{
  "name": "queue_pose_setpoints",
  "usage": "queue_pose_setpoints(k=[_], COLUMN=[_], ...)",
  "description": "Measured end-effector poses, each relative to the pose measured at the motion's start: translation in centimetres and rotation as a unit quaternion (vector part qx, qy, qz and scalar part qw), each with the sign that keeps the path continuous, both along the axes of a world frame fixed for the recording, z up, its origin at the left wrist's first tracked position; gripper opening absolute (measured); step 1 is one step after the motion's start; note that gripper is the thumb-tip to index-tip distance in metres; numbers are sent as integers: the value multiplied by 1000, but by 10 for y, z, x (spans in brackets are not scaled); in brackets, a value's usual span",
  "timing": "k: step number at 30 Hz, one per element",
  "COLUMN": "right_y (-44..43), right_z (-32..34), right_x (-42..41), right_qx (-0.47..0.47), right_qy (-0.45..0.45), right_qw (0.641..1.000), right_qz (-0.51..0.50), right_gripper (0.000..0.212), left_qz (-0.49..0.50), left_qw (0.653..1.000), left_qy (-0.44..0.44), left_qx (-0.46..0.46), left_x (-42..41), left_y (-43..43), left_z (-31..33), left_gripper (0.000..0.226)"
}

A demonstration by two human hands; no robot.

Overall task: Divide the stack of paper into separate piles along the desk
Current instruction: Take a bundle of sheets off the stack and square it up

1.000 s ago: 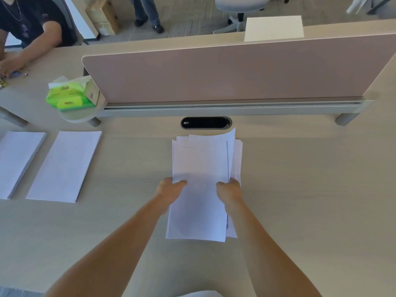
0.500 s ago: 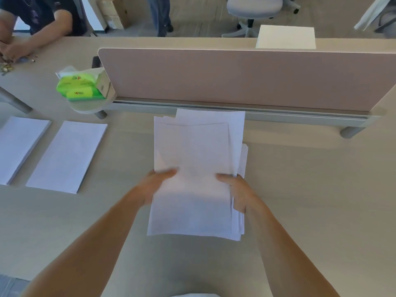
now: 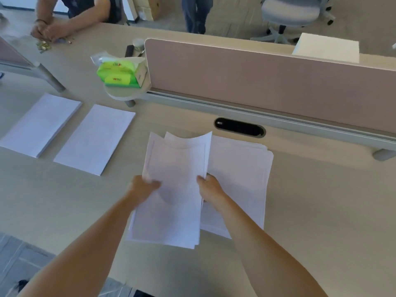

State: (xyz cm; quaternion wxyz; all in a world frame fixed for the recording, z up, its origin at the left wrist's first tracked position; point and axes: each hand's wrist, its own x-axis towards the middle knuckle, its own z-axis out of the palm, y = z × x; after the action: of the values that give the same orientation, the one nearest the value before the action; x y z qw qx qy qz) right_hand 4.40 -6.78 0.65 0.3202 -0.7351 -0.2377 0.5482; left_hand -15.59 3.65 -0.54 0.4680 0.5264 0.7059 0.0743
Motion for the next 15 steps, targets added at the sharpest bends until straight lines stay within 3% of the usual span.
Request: queue_pose_setpoints(k=[3, 9, 13, 15], right_y=[25, 44, 27, 16], right_z=[-3, 3, 5, 10], right_x=[-31, -54, -36, -26], right_qx=[-12, -38, -83, -93], right_qy=[-8, 54, -6, -34], right_qw=[999, 998, 994, 991], right_qz=[42, -5, -65, -90], right_gripper=[22, 14, 11, 11], left_qz=[16, -37, -61, -70], left_qw=[998, 997, 998, 995], left_qy=[61, 40, 24, 69], left_qx=[24, 55, 17, 21], left_x=[-40, -67, -74, -74], left_y=[17, 44, 50, 50], left_z=[-13, -2, -14, -14], left_gripper=[56, 33, 61, 73])
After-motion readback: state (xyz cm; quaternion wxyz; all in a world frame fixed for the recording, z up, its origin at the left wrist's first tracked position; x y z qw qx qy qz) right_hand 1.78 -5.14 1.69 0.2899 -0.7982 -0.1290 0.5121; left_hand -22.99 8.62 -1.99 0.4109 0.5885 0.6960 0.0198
